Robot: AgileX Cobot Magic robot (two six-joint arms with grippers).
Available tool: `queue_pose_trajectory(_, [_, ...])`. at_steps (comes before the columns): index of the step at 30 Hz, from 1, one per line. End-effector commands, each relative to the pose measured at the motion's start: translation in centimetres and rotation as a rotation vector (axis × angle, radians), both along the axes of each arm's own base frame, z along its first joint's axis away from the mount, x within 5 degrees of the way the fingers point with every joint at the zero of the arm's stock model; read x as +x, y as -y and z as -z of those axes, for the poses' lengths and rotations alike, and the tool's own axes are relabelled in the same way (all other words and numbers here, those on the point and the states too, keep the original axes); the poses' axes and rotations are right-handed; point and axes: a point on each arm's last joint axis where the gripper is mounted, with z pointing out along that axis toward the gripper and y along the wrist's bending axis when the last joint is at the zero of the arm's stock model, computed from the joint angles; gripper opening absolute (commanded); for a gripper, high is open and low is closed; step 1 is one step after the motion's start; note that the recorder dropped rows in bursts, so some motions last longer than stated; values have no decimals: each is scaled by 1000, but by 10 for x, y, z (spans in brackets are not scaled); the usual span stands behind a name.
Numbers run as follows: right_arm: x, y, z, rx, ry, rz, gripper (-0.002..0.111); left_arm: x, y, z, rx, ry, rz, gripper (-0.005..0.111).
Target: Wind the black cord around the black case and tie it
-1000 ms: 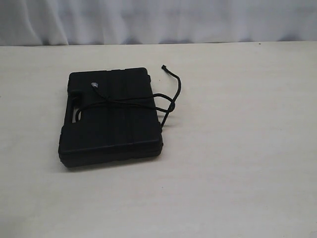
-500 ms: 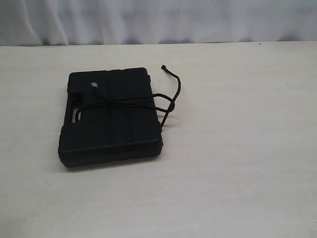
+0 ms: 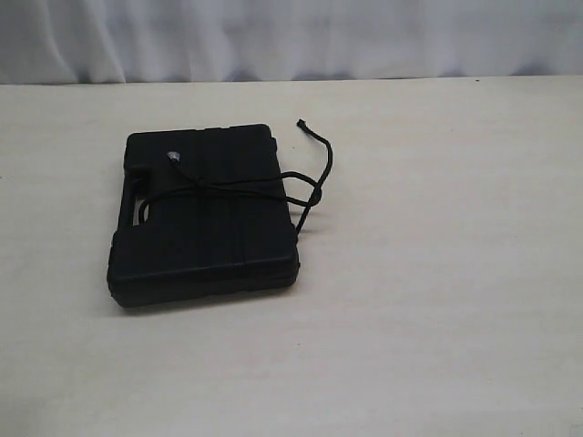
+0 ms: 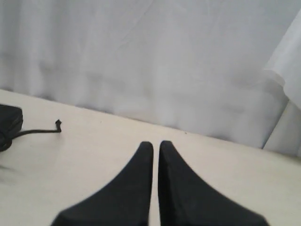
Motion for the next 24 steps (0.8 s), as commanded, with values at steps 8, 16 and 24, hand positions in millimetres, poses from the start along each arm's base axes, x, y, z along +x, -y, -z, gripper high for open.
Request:
queue_pose_trajectory(8, [-3, 4, 23, 18, -241, 49, 4, 0, 0, 0, -7, 7, -6, 0])
queue_pose_trajectory(16, [-3, 4, 24, 35, -250, 47, 4, 0, 0, 0, -7, 7, -6, 0])
queue_pose_trajectory(24, [-3, 2, 24, 48, -254, 37, 4, 0, 0, 0, -7, 7, -6, 0])
